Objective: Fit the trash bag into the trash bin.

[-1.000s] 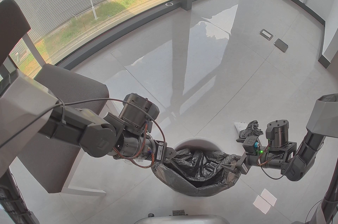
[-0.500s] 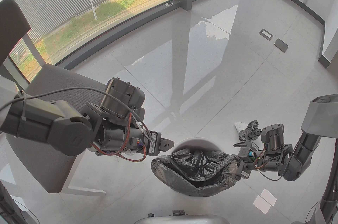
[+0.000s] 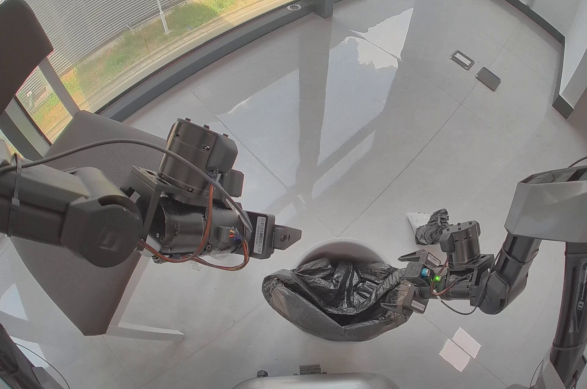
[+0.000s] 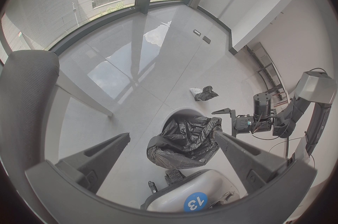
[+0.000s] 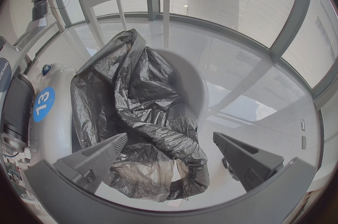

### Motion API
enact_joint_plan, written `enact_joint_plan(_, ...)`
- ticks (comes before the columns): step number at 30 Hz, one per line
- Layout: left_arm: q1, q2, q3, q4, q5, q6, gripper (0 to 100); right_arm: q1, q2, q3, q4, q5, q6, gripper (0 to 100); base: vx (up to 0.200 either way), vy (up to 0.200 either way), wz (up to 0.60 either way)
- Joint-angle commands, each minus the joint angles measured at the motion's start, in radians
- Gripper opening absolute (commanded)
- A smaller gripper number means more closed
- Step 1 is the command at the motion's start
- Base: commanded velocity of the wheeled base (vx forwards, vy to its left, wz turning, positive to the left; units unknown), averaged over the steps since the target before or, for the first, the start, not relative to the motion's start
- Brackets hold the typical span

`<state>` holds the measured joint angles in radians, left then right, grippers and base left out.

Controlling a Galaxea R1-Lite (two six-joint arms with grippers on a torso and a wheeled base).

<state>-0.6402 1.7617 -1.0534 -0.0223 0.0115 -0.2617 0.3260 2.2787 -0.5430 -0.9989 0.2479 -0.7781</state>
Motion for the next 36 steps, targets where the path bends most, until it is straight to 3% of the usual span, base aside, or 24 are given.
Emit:
enact_joint_plan(1, 0.001, -0.019, 0.0, -0.001, 0.001, -0.001, 100, -0.022, 0.051, -0.058, -0.001, 0.001, -0.001, 100, 0.0, 0.0, 0.0)
enact_joint_plan(16, 0.002, -0.018, 0.001, -0.034, 0.001, -0.002, 100, -0.031, 0.081, -0.134, -0.001, 0.004, 0.02, 100, 0.0, 0.0, 0.0)
enact_joint_plan(17, 0.004, -0.019, 0.001, -0.034, 0.001, -0.005, 100, -0.028, 0.073, -0.135, -0.001, 0.004, 0.026, 0, 0.0, 0.0, 0.0)
enact_joint_plan(36, 0.005, -0.061, 0.066, -0.034, 0.001, -0.008, 100, 0.002, -0.019, -0.16, -0.001, 0.004, 0.128, 0, 0.0, 0.0, 0.0)
